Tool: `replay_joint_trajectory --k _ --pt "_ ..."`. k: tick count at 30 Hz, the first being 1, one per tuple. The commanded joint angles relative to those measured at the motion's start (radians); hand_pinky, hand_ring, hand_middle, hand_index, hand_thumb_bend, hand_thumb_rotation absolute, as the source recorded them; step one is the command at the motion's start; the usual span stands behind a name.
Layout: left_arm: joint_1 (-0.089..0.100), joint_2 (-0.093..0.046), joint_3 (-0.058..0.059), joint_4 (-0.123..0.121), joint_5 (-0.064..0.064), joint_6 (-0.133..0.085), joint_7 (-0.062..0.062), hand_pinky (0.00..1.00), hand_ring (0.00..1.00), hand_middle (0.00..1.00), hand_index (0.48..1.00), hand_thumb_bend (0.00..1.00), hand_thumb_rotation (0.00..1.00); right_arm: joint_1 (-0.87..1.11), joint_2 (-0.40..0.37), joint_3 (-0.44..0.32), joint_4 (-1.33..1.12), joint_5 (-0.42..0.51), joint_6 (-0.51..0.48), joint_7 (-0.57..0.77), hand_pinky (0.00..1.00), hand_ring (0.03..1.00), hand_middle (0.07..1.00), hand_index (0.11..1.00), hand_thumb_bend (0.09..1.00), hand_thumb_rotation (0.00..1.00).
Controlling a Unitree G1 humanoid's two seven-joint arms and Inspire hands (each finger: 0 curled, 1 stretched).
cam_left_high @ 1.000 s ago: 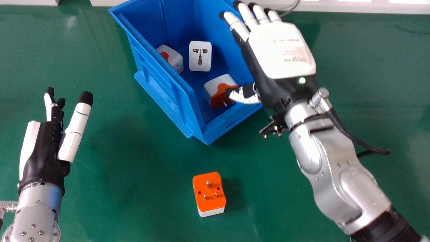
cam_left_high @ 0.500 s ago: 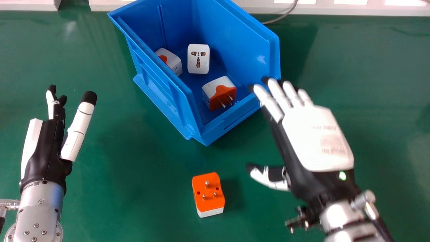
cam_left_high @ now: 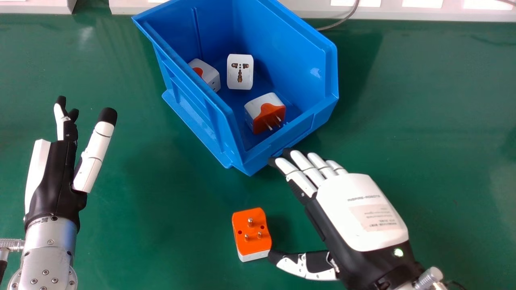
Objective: Pick all objects and put in blue box
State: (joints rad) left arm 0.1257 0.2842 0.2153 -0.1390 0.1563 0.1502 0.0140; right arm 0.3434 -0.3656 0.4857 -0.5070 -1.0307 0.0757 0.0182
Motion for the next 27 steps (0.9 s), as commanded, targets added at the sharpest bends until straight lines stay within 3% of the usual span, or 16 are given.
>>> replay_joint_trajectory --k 1,14,27 --pt "-0.001 0.0 0.002 -0.011 0.007 -0.024 0.011 1.0 1.0 1.0 1.0 0.72 1.0 -0.017 0.012 0.008 0.008 -0.003 -0.021 0.008 0.88 0.929 0.936 0.891 0.358 0.34" --pt "-0.008 0.006 0.0 -0.004 0.005 -0.023 0.009 1.0 1.0 1.0 1.0 0.73 1.0 -0.175 0.077 0.062 0.233 -0.018 -0.035 0.012 0.85 0.918 0.925 0.879 0.368 0.37" --pt "-0.006 0.017 0.01 -0.009 0.0 -0.012 -0.001 1.0 1.0 1.0 1.0 0.73 1.0 -0.275 0.099 0.092 0.391 -0.054 0.01 0.027 0.87 0.913 0.904 0.832 0.355 0.4"
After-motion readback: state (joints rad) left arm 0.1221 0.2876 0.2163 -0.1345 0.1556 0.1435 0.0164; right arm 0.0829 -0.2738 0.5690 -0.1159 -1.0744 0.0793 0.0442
